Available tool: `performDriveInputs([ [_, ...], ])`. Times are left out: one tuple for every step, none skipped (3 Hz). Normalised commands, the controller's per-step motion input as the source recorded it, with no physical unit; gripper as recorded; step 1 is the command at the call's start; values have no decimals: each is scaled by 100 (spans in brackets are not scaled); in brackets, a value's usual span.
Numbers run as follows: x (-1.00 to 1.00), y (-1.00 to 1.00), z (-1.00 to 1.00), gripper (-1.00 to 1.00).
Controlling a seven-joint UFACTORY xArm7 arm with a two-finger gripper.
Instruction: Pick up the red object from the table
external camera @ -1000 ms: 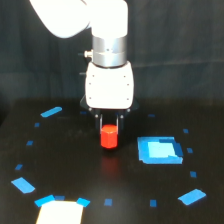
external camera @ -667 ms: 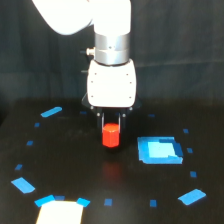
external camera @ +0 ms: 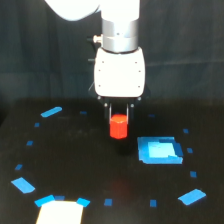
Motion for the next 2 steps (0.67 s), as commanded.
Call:
performDriveInputs([
  [46, -9, 100, -100],
  [25, -52, 100, -99],
])
